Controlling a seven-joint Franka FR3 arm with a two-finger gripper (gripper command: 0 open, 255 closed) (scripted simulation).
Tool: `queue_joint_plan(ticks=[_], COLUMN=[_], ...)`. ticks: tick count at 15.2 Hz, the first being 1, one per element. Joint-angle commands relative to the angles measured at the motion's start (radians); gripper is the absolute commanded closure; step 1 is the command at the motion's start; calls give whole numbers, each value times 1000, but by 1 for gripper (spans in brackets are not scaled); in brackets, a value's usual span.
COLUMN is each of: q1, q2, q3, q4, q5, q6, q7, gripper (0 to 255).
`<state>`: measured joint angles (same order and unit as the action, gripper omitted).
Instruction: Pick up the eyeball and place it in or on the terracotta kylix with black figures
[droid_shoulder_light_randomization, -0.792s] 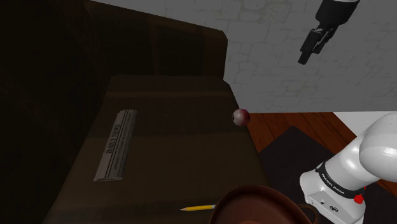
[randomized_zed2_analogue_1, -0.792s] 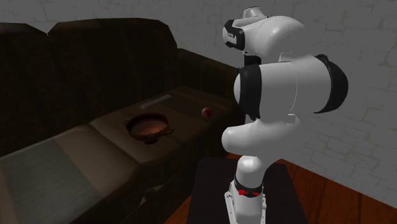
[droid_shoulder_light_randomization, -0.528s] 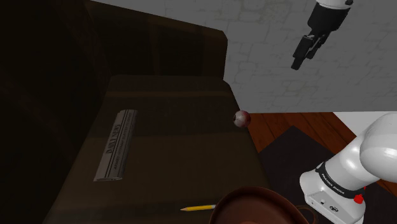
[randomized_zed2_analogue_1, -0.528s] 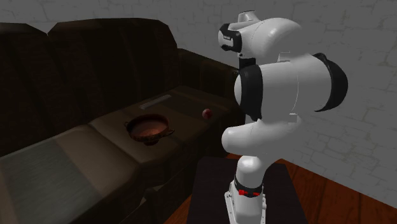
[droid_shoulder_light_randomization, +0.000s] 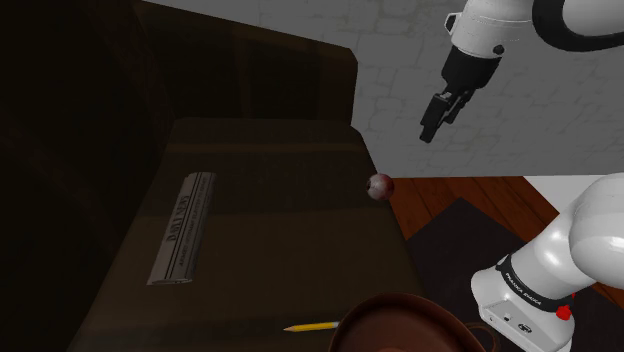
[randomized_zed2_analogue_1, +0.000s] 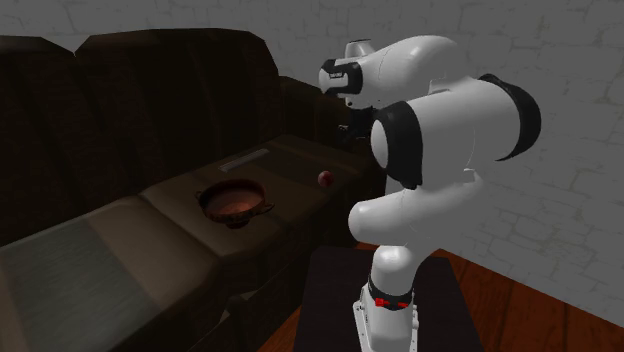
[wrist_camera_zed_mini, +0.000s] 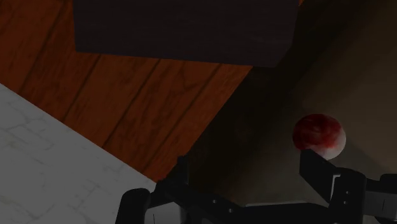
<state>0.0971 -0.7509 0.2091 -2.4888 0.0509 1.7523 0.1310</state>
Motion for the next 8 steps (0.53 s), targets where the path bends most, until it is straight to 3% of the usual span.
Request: queue_joint_plan(ticks=[1, 8], q1=[18, 72], q2=[37, 168], q3=[37, 163], q4=[-13, -25], q5=[29, 107], q6=[57, 228], q7=[33, 134], gripper=[0, 0])
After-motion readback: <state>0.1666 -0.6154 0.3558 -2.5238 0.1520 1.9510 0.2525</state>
